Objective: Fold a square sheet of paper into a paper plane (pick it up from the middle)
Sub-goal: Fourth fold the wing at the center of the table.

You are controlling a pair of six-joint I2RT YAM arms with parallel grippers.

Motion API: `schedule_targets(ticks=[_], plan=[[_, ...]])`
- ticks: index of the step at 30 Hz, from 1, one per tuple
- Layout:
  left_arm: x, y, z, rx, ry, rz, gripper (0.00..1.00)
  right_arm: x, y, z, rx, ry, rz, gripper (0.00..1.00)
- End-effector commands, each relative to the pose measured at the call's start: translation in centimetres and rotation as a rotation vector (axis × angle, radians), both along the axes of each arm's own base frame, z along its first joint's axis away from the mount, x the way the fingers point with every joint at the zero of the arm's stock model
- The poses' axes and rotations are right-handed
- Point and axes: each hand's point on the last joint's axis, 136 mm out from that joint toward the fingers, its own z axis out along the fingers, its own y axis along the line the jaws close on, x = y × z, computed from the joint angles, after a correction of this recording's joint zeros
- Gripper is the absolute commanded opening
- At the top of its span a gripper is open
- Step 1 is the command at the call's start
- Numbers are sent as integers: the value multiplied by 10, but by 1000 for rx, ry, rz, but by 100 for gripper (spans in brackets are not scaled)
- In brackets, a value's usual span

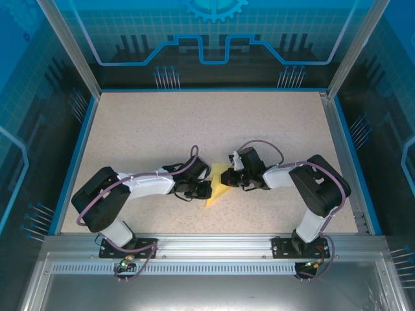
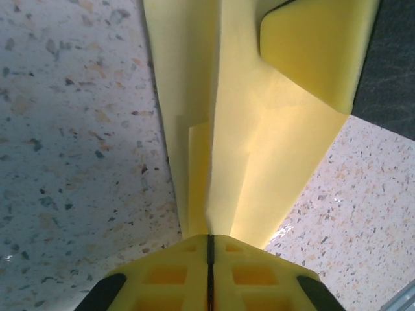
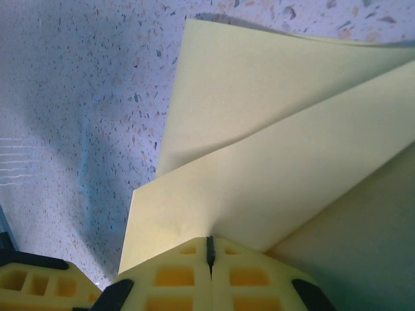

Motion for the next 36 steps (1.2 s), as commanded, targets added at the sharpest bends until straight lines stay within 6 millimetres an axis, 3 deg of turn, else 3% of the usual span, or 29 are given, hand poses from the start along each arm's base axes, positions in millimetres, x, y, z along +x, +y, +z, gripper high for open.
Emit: schedule_targets(ticks=[1,11,17,21,24,36], plan=[[-9,-6,-5,-39,44,-10,8,-31,-12,-28,-77,113,10,0],[-16,2,-23,-10,76,5,7,-35,-15,-29,-82,114,8,0],[-9,3,-18,-9,55,14,10,-34,-15,-27,-79,110,7,0],[-6,4,-11,-7,39,19,19,-35,-15,-28,-82,112,6,0],[-6,4,-4,-19,30,22,20,-35,-16,-30,-85,115,4,0],[-21,10,-8,-14,67,15,22,-34,-15,-32,-84,118,2,0]])
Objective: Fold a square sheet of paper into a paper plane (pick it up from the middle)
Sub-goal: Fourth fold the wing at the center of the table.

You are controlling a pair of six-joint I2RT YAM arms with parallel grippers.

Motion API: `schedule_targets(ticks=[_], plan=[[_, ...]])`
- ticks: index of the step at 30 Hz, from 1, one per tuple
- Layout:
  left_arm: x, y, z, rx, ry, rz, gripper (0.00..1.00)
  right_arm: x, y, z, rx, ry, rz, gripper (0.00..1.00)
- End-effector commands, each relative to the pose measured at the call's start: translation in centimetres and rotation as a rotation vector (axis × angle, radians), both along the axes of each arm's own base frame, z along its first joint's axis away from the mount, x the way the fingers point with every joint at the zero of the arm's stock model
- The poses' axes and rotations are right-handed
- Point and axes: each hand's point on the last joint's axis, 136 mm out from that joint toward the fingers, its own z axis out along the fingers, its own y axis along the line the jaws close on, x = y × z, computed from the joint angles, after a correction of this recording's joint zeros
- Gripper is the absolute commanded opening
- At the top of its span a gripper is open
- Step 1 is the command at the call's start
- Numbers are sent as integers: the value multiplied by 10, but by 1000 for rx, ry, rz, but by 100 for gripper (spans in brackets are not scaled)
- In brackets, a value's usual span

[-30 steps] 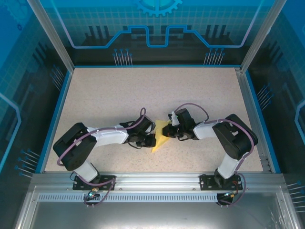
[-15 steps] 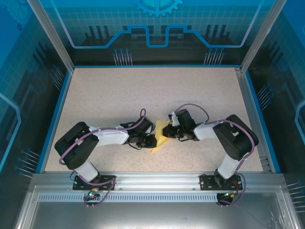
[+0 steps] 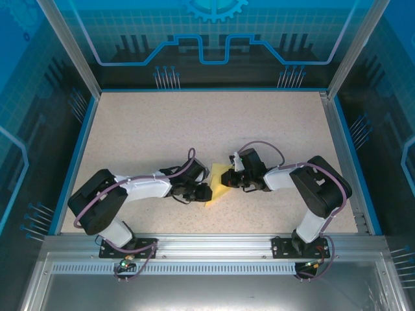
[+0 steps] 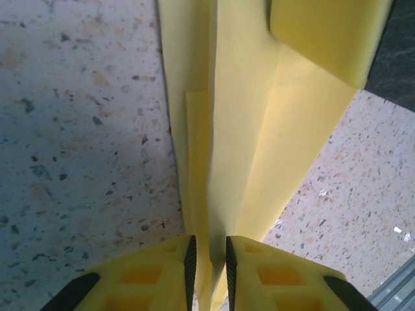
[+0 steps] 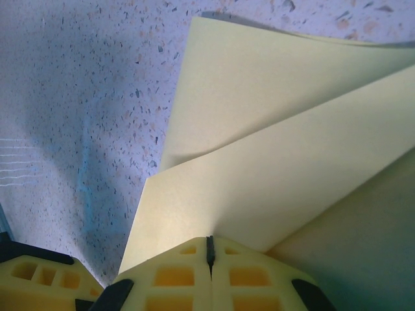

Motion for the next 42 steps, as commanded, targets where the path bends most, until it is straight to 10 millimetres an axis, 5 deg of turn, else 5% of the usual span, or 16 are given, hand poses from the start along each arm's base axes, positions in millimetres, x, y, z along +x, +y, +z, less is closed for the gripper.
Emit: schedule_targets(ticks=[1,7,23,34,42], plan=[[-11,6,-6,23,46,2,20,-31,-14,-32,-89,129,8,0],[-14,4,-6,17,49,-7,10,-33,-15,-32,-93,130,8,0],[-17,9,-25,66,75,-9,7,-34,-15,-31,-92,130,13,0],[-22,15,-40,107,99,-33,7,-19,-3,15,-34,23,21,5],[-24,20,-49,131,101,-39,6,-31,21,33,29,19,14,3]])
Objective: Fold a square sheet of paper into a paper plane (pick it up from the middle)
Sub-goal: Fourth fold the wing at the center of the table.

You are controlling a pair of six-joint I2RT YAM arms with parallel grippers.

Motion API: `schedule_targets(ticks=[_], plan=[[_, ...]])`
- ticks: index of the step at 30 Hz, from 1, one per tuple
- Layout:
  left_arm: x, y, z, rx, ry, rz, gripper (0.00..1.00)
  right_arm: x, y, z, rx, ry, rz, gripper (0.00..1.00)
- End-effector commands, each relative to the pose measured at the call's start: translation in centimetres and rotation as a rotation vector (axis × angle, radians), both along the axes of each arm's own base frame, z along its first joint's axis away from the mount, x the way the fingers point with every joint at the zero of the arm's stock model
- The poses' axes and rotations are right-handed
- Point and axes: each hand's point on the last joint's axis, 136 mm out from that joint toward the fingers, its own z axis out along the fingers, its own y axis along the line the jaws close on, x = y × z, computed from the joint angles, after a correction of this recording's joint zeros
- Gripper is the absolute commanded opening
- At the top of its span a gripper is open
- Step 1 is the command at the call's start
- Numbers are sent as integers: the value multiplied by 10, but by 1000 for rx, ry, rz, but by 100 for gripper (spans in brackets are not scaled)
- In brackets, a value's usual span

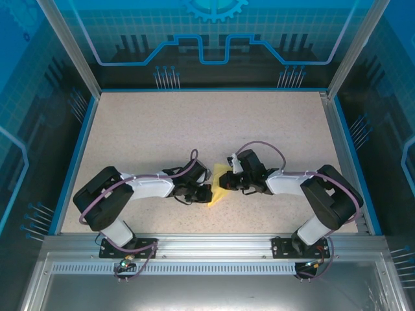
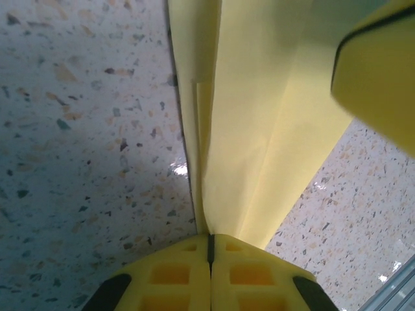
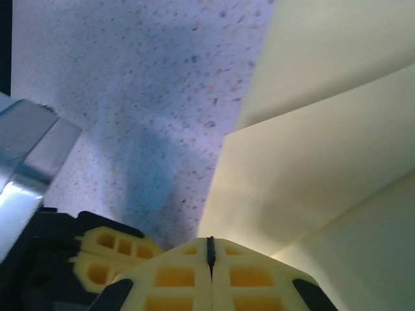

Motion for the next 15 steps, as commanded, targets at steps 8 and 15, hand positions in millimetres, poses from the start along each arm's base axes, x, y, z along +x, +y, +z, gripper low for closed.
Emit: schedule_targets(ticks=[8,15], plan=[[-22,27,-39,151,67,-27,6,-17,17,-22,-17,100,-49,0],[-23,27,-38,152,60,-31,6,-24,4,-50,-130,132,-58,0]])
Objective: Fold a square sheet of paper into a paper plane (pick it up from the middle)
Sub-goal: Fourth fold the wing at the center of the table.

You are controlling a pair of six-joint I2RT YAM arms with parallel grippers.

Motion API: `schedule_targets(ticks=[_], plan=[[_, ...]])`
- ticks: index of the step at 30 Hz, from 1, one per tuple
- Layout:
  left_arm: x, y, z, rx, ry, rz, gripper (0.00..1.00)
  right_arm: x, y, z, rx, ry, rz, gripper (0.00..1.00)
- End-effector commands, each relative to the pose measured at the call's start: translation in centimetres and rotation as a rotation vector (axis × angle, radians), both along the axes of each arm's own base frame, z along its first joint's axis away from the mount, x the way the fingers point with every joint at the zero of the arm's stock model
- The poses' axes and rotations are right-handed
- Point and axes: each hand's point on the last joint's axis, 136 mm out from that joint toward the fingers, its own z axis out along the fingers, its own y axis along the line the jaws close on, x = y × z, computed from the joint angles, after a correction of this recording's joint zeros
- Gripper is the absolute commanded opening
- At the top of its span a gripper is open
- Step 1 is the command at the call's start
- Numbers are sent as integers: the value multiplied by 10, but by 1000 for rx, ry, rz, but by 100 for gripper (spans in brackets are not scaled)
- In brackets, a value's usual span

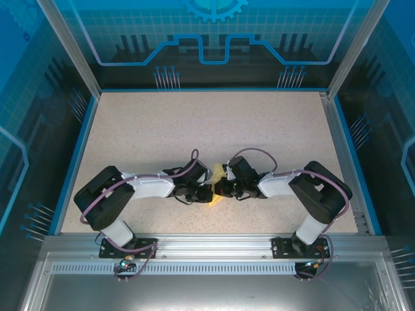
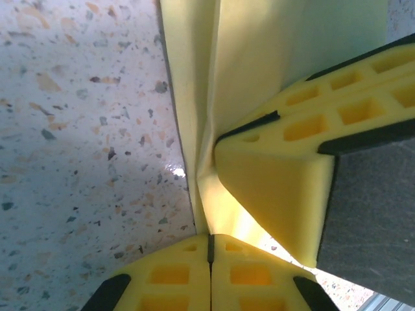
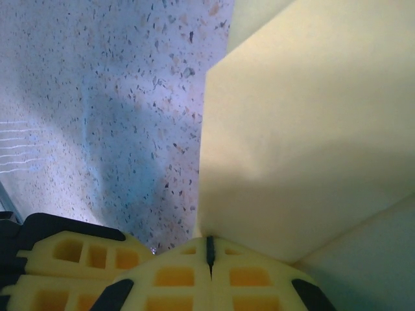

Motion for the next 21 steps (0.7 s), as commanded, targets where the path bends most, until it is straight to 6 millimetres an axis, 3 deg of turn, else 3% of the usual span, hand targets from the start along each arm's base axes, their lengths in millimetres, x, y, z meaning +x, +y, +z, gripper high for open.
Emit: schedule_targets(ticks=[1,6,15,18,21], plan=[[-23,31,-37,161,64,-18,6,-8,-12,-22,-104,30,-10,0],[-20,28,-20,145,29,-17,11,-12,-27,-27,-180,27,-9,0],[-6,23,28,113,-81,1,22,-17,-24,-34,-159,41,11,0],[-1,17,38,76,-106,10,22,-18,-22,-35,-147,45,15,0],[-4,7,34,26,-83,3,17,-18,-20,-36,-135,47,20,0]])
